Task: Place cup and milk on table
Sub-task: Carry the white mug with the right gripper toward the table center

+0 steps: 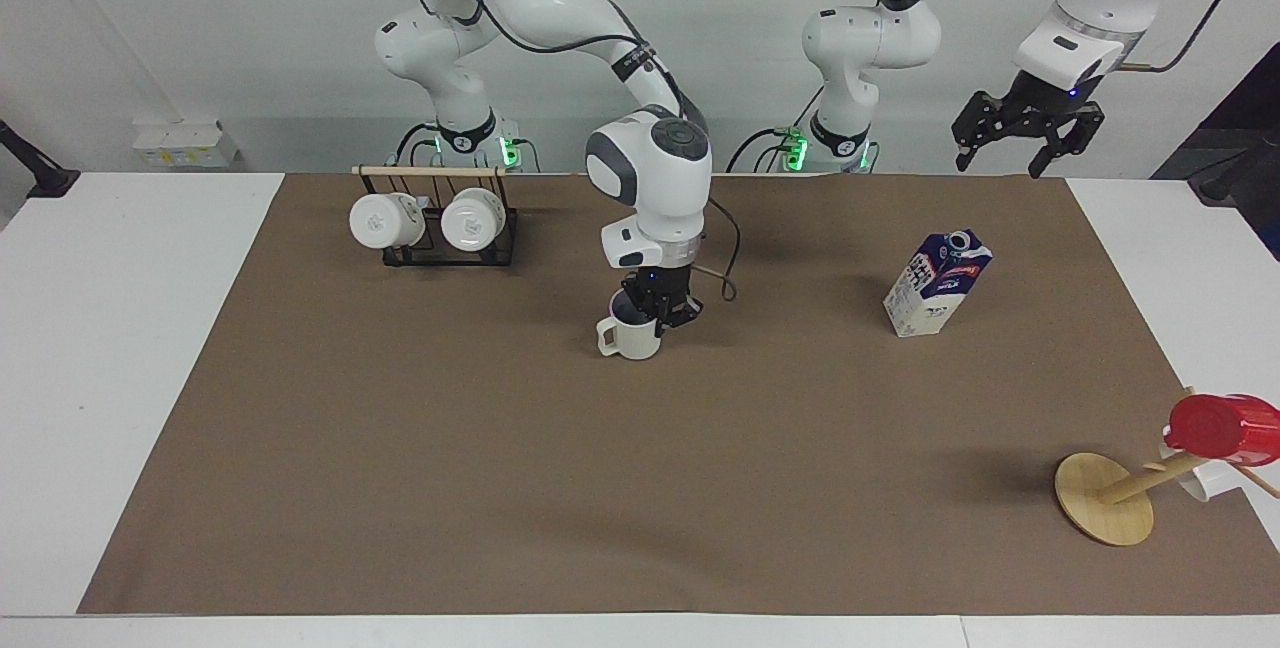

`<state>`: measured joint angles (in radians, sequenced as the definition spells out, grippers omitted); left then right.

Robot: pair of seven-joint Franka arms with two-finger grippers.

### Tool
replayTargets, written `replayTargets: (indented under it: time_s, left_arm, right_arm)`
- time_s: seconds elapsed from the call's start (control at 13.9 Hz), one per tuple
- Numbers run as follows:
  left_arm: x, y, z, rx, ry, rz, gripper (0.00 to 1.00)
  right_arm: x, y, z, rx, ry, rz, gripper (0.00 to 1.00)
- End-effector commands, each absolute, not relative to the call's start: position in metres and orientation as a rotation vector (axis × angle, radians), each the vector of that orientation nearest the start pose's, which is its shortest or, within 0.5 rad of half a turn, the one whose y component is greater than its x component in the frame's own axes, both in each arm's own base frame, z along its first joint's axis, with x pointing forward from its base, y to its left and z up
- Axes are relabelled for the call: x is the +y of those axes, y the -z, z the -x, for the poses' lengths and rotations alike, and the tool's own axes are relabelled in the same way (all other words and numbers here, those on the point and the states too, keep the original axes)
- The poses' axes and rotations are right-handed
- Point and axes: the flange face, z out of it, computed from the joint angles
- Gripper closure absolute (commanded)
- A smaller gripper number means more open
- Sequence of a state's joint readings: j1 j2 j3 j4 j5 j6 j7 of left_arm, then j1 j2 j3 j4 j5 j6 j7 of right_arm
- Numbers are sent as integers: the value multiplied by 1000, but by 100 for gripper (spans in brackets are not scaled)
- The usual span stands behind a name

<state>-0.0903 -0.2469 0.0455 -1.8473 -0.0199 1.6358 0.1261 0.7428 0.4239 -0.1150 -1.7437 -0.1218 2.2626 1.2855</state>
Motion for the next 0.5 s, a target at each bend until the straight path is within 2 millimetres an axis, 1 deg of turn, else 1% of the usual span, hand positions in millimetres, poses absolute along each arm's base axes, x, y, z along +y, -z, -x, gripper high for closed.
replayTargets:
  time_s: [0.0, 0.07, 0.14, 0.29, 0.36, 0.43]
  left_arm:
    - [-19, -632, -480, 282, 63, 3139, 0]
    - [-19, -632, -481, 282, 63, 3139, 0]
    - [-21, -631, -480, 284, 58, 3139, 0]
    - [-24, -632, -480, 294, 63, 3138, 0]
    - [-23, -632, -481, 289, 68, 3138, 0]
    - [-22, -632, -481, 289, 73, 3138, 0]
  right_arm:
    - [395, -342, -539, 870, 308, 3006, 0]
    - [394, -347, -541, 849, 314, 3007, 0]
    - [390, -356, -544, 815, 320, 3015, 0]
    - [381, -381, -546, 765, 334, 3004, 0]
    - [371, -396, -550, 760, 337, 2994, 0]
    - [356, -414, -555, 737, 337, 3002, 0]
